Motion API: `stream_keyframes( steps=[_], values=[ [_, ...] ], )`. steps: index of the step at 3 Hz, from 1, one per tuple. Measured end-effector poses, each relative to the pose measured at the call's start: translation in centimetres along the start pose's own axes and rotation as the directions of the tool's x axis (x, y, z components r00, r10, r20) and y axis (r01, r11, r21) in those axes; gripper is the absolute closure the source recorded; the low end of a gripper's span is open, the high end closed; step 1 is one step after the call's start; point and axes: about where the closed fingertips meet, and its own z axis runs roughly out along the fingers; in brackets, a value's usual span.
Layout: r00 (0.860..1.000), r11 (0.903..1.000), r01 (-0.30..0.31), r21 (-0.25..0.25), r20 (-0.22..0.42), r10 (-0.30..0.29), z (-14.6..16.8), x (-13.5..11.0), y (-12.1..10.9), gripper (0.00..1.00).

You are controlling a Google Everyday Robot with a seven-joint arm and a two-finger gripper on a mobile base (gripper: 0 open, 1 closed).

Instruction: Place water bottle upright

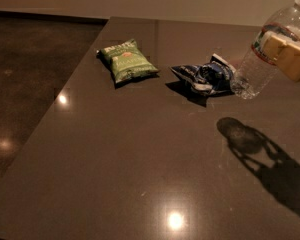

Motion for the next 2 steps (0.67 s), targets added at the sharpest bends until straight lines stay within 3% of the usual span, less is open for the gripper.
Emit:
stream_keyframes(
  steps=[2],
  values=[
    [0.997, 0.9996, 0.011, 0.027, 0.077, -0.013, -1.9, -3.1, -0.7, 1.0]
  ],
)
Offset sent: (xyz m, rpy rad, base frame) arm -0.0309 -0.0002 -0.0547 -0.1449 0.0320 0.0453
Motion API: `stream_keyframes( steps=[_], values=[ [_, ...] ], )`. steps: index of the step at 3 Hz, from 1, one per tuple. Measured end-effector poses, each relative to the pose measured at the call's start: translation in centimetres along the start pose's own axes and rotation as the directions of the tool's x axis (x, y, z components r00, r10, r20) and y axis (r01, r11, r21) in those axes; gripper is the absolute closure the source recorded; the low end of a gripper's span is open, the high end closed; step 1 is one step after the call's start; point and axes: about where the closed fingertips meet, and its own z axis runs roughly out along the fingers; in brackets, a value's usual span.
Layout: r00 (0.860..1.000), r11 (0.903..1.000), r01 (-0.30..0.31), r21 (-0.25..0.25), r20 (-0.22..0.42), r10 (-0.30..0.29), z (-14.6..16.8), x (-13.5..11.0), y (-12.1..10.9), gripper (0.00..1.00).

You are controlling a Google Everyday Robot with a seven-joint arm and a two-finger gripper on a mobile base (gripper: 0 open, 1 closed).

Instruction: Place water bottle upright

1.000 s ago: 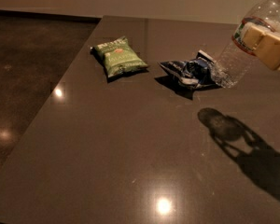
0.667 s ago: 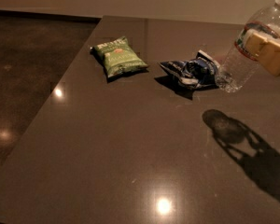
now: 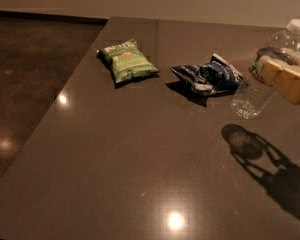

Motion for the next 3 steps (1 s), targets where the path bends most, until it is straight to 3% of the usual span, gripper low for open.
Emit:
stream_keyframes(
  steps=[3],
  values=[
    [0.997, 0.9957, 0.025, 0.09, 0.069, -0.031, 0.0, -3.9, -3.0, 1.0]
  ],
)
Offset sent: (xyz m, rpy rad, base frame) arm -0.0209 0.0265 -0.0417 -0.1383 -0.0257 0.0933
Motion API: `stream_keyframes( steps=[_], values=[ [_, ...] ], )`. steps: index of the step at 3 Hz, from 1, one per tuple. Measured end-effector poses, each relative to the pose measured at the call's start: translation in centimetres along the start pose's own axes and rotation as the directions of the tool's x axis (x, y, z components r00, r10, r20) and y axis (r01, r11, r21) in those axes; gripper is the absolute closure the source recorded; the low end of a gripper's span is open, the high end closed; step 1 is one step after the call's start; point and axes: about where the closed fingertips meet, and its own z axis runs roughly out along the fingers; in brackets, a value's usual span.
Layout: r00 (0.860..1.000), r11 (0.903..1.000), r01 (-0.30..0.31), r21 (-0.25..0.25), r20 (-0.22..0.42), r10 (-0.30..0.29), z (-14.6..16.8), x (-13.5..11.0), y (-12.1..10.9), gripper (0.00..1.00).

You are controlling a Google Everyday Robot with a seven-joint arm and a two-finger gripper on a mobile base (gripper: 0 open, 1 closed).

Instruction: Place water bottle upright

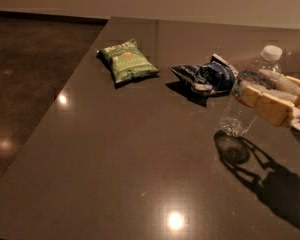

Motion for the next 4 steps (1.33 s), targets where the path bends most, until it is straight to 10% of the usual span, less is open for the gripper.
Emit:
stream_keyframes(
  steps=[4],
  values=[
    [0.999, 0.9985, 0.012, 0.054, 0.04, -0.014, 0.5, -2.7, -1.2, 1.0]
  ],
)
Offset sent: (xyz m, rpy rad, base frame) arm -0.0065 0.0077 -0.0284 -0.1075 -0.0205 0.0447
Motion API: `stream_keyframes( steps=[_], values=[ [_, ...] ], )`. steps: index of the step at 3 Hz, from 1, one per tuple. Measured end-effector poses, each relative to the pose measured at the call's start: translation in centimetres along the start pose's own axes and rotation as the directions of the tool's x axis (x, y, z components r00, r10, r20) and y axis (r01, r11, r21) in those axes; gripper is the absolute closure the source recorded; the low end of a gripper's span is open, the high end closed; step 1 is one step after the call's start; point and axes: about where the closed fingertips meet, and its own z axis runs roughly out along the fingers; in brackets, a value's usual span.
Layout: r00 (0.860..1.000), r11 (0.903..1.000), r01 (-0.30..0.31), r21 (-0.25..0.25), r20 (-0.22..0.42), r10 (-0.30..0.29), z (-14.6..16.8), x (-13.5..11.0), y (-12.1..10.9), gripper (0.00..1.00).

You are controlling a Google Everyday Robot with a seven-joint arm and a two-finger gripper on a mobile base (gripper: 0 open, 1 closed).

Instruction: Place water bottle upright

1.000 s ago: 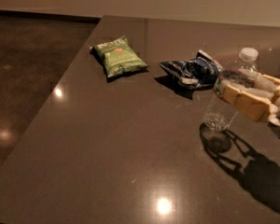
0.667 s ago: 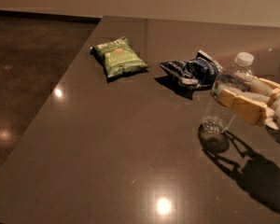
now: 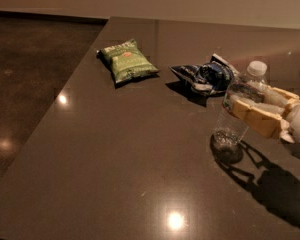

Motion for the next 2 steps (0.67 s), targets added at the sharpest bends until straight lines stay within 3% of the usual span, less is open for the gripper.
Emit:
stream_keyframes(
  steps=[2],
  values=[
    [1.0, 0.9999, 0.015, -0.003, -0.02, -0.015, 0.16, -0.55, 0.14, 0.58]
  ],
)
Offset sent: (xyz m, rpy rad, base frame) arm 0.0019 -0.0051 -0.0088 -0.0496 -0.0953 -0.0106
